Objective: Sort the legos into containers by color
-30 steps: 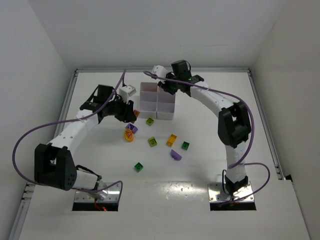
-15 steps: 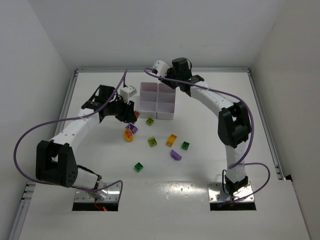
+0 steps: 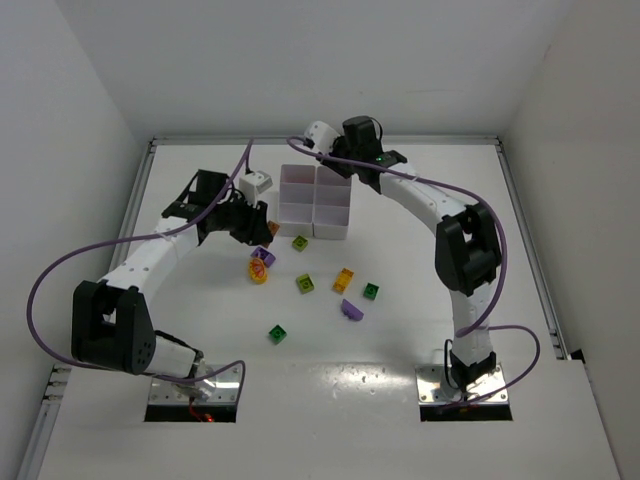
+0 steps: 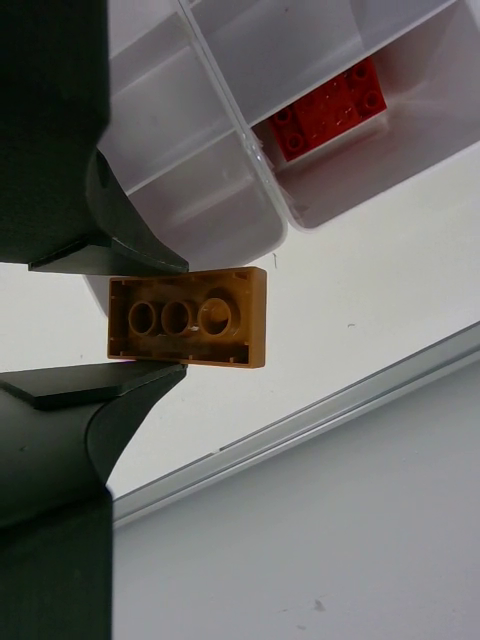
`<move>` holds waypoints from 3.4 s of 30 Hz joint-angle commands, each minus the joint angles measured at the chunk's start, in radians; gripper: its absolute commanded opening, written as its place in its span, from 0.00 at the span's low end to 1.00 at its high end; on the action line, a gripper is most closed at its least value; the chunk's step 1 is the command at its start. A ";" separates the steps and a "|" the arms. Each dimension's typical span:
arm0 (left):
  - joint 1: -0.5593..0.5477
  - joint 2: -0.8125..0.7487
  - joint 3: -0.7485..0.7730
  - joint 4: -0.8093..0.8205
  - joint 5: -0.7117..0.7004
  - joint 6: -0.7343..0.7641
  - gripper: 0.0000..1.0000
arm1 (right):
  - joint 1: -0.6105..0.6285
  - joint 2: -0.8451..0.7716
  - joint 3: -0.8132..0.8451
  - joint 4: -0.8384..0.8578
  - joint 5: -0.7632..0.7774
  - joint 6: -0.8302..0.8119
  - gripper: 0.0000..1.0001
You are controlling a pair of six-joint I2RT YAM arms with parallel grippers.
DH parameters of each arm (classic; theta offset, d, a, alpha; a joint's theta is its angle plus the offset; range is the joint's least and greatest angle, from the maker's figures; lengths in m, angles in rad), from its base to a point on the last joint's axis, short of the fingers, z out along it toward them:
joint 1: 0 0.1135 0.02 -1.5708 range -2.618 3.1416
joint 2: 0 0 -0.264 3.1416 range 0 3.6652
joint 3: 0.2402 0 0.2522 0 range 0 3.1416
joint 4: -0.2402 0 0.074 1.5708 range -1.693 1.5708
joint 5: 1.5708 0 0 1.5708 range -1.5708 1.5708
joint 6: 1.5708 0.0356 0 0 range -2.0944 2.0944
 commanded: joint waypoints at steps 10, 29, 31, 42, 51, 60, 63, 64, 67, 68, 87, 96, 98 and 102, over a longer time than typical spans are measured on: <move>0.012 0.013 0.036 0.028 0.019 -0.003 0.12 | 0.008 -0.001 -0.016 -0.015 -0.037 0.013 0.13; 0.012 0.022 0.045 0.037 0.028 -0.003 0.13 | 0.008 -0.047 -0.016 -0.045 -0.091 0.025 0.67; 0.012 0.033 0.057 0.037 0.039 -0.003 0.13 | 0.008 -0.074 -0.007 -0.056 -0.100 0.048 0.67; -0.103 0.254 0.397 0.146 -0.010 -0.063 0.11 | -0.132 -0.222 0.098 -0.130 0.121 0.561 0.75; -0.205 0.415 0.488 0.411 -0.073 -0.105 0.00 | -0.360 -0.363 -0.123 -0.191 0.035 0.689 0.80; -0.296 0.528 0.497 0.572 -0.218 0.066 0.00 | -0.443 -0.426 -0.192 -0.214 -0.039 0.689 0.80; -0.305 0.558 0.497 0.600 -0.271 0.077 0.00 | -0.464 -0.444 -0.205 -0.223 -0.060 0.689 0.80; -0.305 0.558 0.497 0.626 -0.271 0.077 0.00 | -0.464 -0.444 -0.205 -0.223 -0.060 0.689 0.80; -0.305 0.597 0.509 0.651 -0.292 0.068 0.00 | -0.464 -0.444 -0.214 -0.223 -0.071 0.689 0.80; -0.305 0.606 0.522 0.661 -0.304 0.059 0.00 | -0.473 -0.444 -0.214 -0.223 -0.071 0.680 0.80; -0.305 0.656 0.531 0.724 -0.323 0.054 0.00 | -0.473 -0.435 -0.223 -0.223 -0.109 0.671 0.81; -0.305 0.685 0.511 0.733 -0.361 0.072 0.47 | -0.473 -0.426 -0.223 -0.232 -0.119 0.652 0.81; -0.305 0.685 0.500 0.734 -0.361 0.072 0.66 | -0.473 -0.426 -0.223 -0.232 -0.119 0.652 0.81; -0.305 0.647 0.461 0.782 -0.361 0.063 0.70 | -0.463 -0.426 -0.223 -0.232 -0.119 0.638 0.81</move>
